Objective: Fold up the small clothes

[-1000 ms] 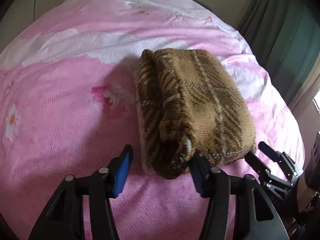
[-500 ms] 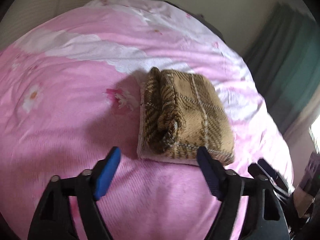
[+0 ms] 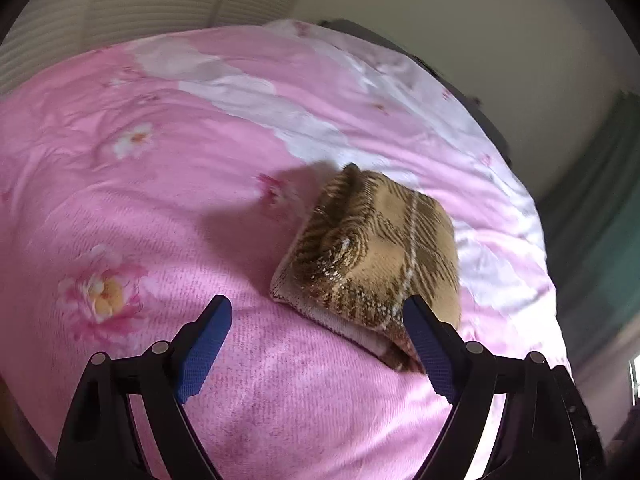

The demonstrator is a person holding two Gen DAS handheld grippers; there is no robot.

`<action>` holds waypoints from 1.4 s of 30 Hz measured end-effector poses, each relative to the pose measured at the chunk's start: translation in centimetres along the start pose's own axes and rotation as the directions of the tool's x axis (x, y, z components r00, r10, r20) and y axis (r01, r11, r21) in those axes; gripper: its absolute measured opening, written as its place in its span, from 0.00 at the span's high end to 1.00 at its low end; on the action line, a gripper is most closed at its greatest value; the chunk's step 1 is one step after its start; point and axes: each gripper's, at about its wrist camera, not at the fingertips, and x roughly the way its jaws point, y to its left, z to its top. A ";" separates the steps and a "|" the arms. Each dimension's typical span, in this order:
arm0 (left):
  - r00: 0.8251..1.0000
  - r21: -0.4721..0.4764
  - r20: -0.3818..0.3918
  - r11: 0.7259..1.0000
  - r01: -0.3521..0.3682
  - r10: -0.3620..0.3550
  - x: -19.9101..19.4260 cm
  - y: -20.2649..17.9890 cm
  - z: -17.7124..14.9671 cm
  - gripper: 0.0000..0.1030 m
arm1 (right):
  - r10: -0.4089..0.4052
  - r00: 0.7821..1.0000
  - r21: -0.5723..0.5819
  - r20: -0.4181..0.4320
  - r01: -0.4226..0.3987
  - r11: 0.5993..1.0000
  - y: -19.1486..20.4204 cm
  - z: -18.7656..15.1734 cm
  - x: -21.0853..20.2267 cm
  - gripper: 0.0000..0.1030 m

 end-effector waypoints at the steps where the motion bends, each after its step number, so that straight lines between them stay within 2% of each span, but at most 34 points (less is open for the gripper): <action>1: 1.000 -0.015 0.008 1.000 -0.011 0.011 0.1 -0.2 -0.2 0.15 | 0.003 1.000 0.001 0.001 -0.003 1.000 -0.2 0.3 0.2 0.10; 10: 0.994 -0.103 0.045 0.991 -0.091 0.096 2.1 -1.8 -1.3 0.14 | 0.109 0.993 0.071 -0.043 -0.106 0.992 -3.0 2.7 4.8 0.10; 15: 0.993 -0.120 0.040 0.987 -0.109 0.114 4.1 -1.9 -1.8 0.14 | 0.220 0.971 0.134 -0.096 -0.206 0.969 -4.4 3.1 9.1 0.10; 20: 0.994 -0.168 0.034 0.981 -0.096 0.103 5.9 -1.4 -2.2 0.14 | 0.339 0.930 0.256 -0.140 -0.297 0.920 -5.8 2.8 13.7 0.10; 31: 0.998 -0.290 0.045 0.955 0.052 -0.041 8.0 1.0 -2.1 0.14 | 0.504 0.841 0.431 -0.195 -0.388 0.815 -7.0 2.5 21.7 0.10; 39: 0.994 -0.290 0.065 0.951 0.102 -0.087 8.9 1.3 -1.8 0.14 | 0.571 0.788 0.466 -0.230 -0.426 0.776 -5.6 3.3 26.2 0.10; 42: 0.993 -0.297 0.072 0.949 0.108 -0.091 9.1 1.4 -1.6 0.14 | 0.600 0.755 0.470 -0.264 -0.443 0.764 -4.5 3.7 28.0 0.10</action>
